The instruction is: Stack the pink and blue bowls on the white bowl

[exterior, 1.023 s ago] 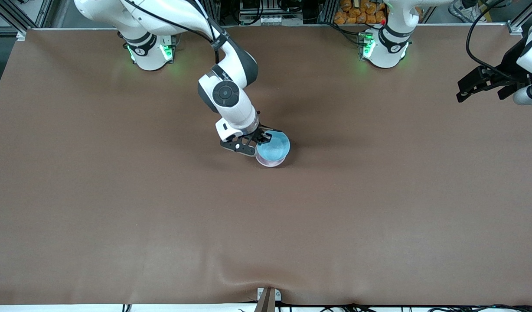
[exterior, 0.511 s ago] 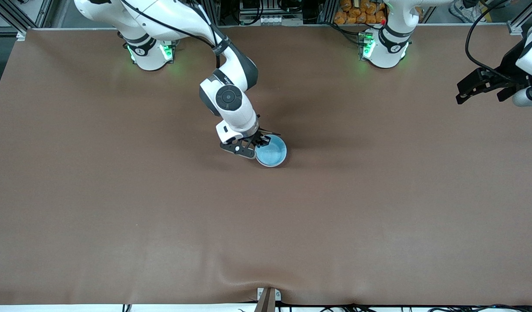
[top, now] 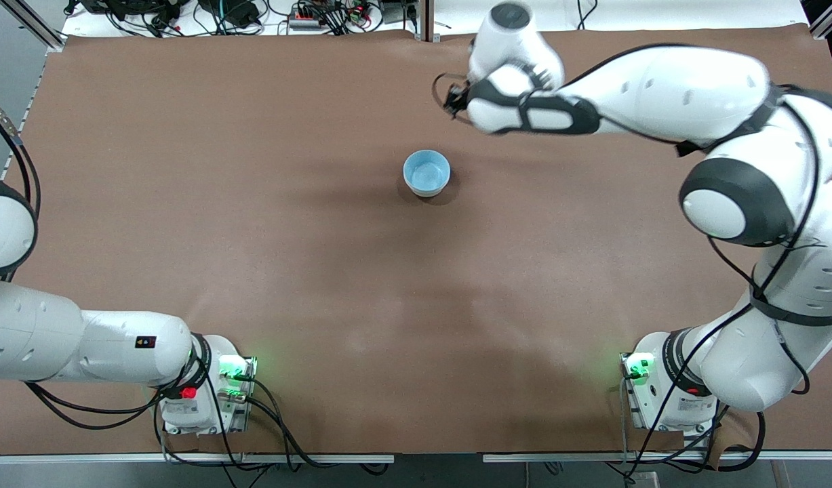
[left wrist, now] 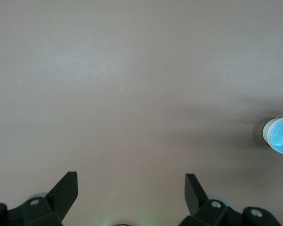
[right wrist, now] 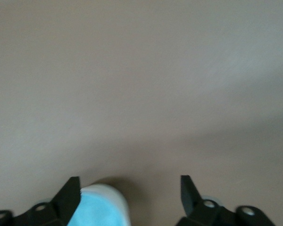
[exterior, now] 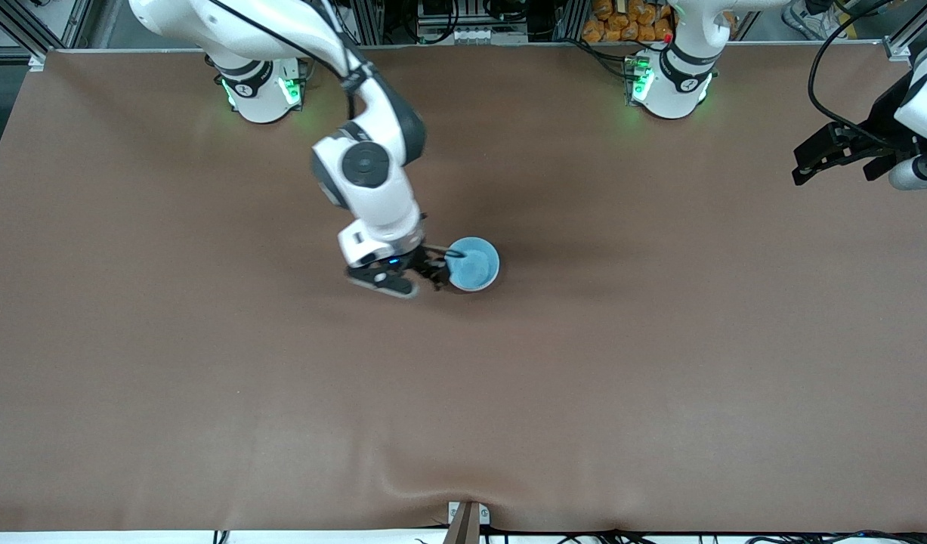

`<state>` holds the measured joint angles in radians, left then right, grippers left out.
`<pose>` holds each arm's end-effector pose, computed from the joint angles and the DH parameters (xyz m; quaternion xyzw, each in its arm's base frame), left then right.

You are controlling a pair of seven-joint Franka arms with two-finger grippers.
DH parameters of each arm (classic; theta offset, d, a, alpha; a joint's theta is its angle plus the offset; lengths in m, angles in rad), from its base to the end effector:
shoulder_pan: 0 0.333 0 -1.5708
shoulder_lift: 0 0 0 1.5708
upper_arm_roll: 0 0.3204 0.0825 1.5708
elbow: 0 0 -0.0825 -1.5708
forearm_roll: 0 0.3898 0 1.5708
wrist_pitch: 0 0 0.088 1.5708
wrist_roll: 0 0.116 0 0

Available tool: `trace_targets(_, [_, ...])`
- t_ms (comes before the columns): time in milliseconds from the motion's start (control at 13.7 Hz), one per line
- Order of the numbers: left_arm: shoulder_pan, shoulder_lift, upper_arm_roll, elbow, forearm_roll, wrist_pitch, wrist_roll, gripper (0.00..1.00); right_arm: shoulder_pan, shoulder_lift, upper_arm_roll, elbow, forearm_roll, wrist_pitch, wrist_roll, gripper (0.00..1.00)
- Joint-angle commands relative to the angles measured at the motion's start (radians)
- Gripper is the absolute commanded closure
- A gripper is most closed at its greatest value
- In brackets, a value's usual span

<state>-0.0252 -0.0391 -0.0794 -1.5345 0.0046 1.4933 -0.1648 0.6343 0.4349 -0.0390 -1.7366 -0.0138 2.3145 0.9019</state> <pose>0.5372 -0.0568 0.6518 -0.9995 -0.0303 0.0006 0.0040 0.5632 0.3840 0.3345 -0.9866 0.1457 -0.0616 0.0389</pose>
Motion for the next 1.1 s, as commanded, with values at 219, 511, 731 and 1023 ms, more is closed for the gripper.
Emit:
trace_targets(219, [0.002,-0.005,-0.002,-0.016,0.003,0.010,0.016,0.00,-0.233,-0.177,0.001,-0.029,-0.023,-0.229,-0.394,0.00])
trace_targets(511, [0.002,-0.007,-0.002,-0.030,0.003,0.010,0.016,0.00,-0.422,-0.270,0.007,-0.032,-0.009,-0.349,-0.642,0.00])
trace_targets(731, [0.002,-0.007,-0.002,-0.032,0.003,0.010,0.016,0.00,-0.539,-0.362,0.045,-0.032,-0.009,-0.473,-0.730,0.00])
trace_targets(1023, [0.002,-0.011,-0.002,-0.042,0.003,0.010,0.016,0.00,-0.657,-0.455,0.106,-0.006,-0.008,-0.642,-0.803,0.00])
